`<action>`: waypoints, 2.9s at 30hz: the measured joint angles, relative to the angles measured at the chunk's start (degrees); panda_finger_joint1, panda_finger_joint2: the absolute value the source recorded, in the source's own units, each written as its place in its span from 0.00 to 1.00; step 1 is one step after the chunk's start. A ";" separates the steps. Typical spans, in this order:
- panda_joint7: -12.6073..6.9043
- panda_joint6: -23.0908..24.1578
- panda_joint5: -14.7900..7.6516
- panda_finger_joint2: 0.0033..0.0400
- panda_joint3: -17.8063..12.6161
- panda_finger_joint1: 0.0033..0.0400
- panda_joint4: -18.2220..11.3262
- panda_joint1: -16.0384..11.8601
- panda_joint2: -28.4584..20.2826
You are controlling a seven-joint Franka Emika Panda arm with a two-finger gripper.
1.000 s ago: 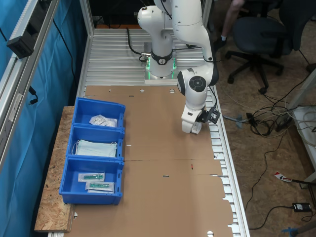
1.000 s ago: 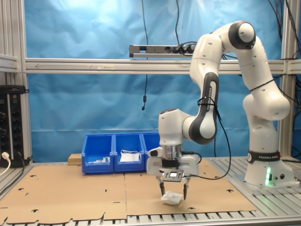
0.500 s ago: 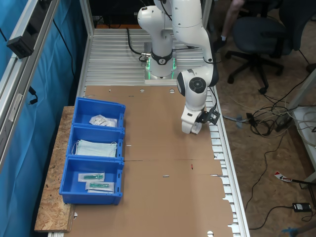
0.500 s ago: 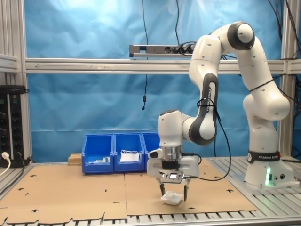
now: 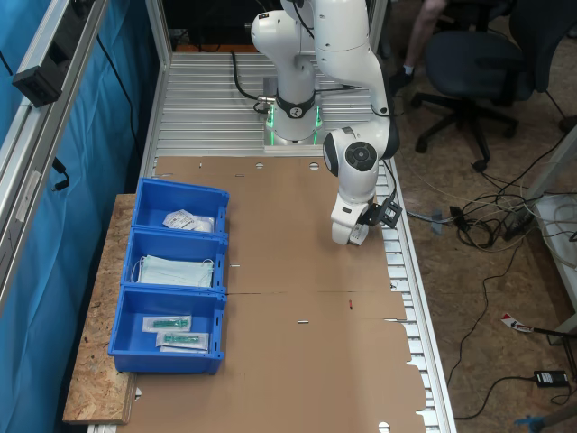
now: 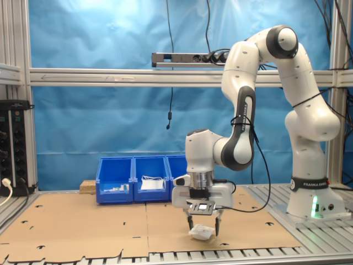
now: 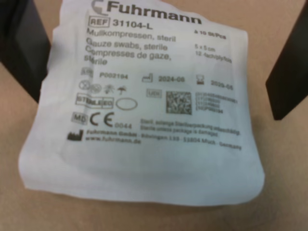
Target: Pick and place sorting task of medical equipment.
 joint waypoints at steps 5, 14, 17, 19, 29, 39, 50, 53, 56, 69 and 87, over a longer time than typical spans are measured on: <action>0.00 0.00 0.00 1.00 0.00 1.00 0.00 0.00 0.02; 0.00 0.00 0.00 1.00 0.00 1.00 0.00 0.00 0.06; 0.00 0.00 0.00 1.00 0.00 1.00 0.00 0.00 0.08; 0.00 0.00 0.00 1.00 0.00 1.00 0.00 0.00 0.08; 0.00 0.00 0.00 0.43 0.00 0.43 0.00 0.00 0.09; 0.00 0.00 0.00 0.07 0.12 0.07 0.00 0.00 -0.38; 0.00 0.00 0.00 0.07 0.12 0.07 -0.01 0.00 -4.78; 0.00 -0.04 0.00 0.07 0.12 0.07 -0.01 0.00 -6.94; 0.00 -0.26 0.00 0.06 0.12 0.06 -0.02 0.00 -9.28; -2.75 -7.79 0.00 0.07 0.05 0.07 -0.06 -1.59 -24.05; -20.26 -21.42 0.00 0.07 -6.49 0.07 -0.05 -11.12 -35.69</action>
